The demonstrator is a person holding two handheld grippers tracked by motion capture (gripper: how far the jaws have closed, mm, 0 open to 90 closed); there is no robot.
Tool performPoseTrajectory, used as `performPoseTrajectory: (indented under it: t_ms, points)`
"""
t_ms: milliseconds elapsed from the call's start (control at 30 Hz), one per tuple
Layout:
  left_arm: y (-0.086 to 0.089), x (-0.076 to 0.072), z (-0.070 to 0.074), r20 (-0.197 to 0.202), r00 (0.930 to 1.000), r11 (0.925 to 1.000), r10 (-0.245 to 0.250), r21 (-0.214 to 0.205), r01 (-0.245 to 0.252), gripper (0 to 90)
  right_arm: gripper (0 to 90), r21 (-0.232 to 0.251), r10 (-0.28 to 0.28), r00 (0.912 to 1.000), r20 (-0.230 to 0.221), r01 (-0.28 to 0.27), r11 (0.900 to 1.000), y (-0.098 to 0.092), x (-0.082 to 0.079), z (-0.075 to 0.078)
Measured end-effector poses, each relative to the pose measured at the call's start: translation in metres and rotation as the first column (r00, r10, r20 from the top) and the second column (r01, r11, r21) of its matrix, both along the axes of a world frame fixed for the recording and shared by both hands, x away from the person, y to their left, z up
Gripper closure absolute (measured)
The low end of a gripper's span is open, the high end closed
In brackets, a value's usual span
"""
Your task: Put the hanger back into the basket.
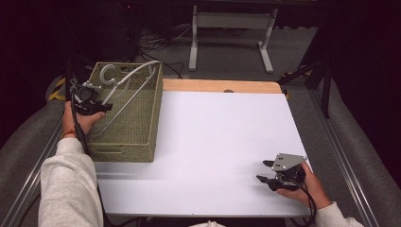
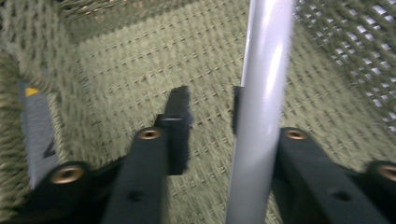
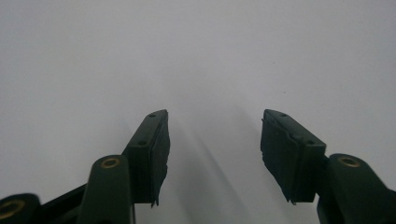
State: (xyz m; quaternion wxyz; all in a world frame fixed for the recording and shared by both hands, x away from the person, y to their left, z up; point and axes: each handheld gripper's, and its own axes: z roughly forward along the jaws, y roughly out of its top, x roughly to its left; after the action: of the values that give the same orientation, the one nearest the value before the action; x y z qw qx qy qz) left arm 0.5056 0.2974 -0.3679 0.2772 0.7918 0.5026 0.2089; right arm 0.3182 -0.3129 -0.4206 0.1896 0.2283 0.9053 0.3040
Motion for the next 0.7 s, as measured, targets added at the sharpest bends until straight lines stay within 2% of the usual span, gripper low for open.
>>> performPoseTrajectory:
  t_ms: [33, 67, 100, 167, 200, 233, 333, 400, 533, 567, 633, 700]
  points:
    - [-0.002, -0.001, 0.0, -0.003, 1.0, 0.9997, 0.005, 0.024, -0.005, 59.5, 43.0, -0.002, 0.003, 1.0, 0.003, -0.003, 1.0, 0.0, 0.0, 0.0]
    - [-0.003, -0.001, 0.002, 0.004, 1.0, 0.9995, 0.009, 0.031, -0.009, 50.8, 42.8, 0.004, -0.001, 1.0, -0.002, 0.001, 1.0, 0.001, -0.001, 0.001]
    - [-0.003, -0.001, 0.002, 0.004, 1.0, 0.9995, 0.009, 0.031, -0.009, 46.3, 42.7, 0.002, 0.004, 1.0, 0.001, -0.004, 1.0, 0.001, -0.001, 0.001]
    - [-0.002, -0.006, 0.008, 0.045, 0.9989, 0.9998, 0.015, 0.01, -0.015, 44.0, 42.5, -0.001, 0.007, 1.0, 0.001, -0.007, 1.0, 0.001, 0.0, 0.001]
    - [-0.002, -0.007, 0.009, 0.055, 0.9983, 0.9997, 0.021, 0.009, -0.021, 37.3, 42.4, -0.002, 0.004, 1.0, -0.001, -0.004, 1.0, 0.002, 0.0, 0.001]
    - [-0.001, -0.008, 0.011, 0.066, 0.9975, 0.9997, 0.026, 0.001, -0.026, 34.2, 42.3, -0.005, 0.008, 1.0, 0.001, -0.008, 1.0, 0.002, 0.0, 0.001]
    - [0.001, -0.011, 0.013, 0.075, 0.9971, 0.9997, 0.013, -0.023, -0.012, 33.7, 42.3, -0.004, 0.008, 1.0, -0.002, -0.008, 1.0, 0.002, 0.0, 0.001]
    - [0.001, -0.015, 0.015, 0.101, 0.9949, 0.9995, 0.006, -0.032, -0.003, 30.7, 42.3, -0.006, 0.011, 0.9999, 0.007, -0.011, 0.9999, 0.002, 0.0, 0.001]
    - [0.003, -0.025, 0.021, 0.163, 0.9865, 0.9962, 0.008, -0.087, 0.006, 25.0, 42.1, 0.002, 0.003, 0.9999, 0.012, -0.003, 1.0, 0.002, -0.001, 0.003]
    - [0.001, -0.027, 0.023, 0.178, 0.984, 0.9967, 0.012, -0.081, 0.002, 23.7, 42.0, 0.002, 0.004, 0.9999, 0.013, -0.004, 1.0, 0.002, -0.001, 0.003]
    - [-0.002, -0.032, 0.026, 0.211, 0.9772, 0.9975, -0.021, -0.062, 0.035, 20.8, 41.9, 0.001, 0.002, 0.9999, 0.017, -0.002, 1.0, 0.001, -0.001, 0.004]
    - [-0.005, -0.037, 0.03, 0.231, 0.9724, 0.9963, -0.035, -0.068, 0.052, 20.7, 41.8, 0.005, -0.004, 0.9998, 0.02, 0.004, 1.0, 0.0, -0.001, 0.005]
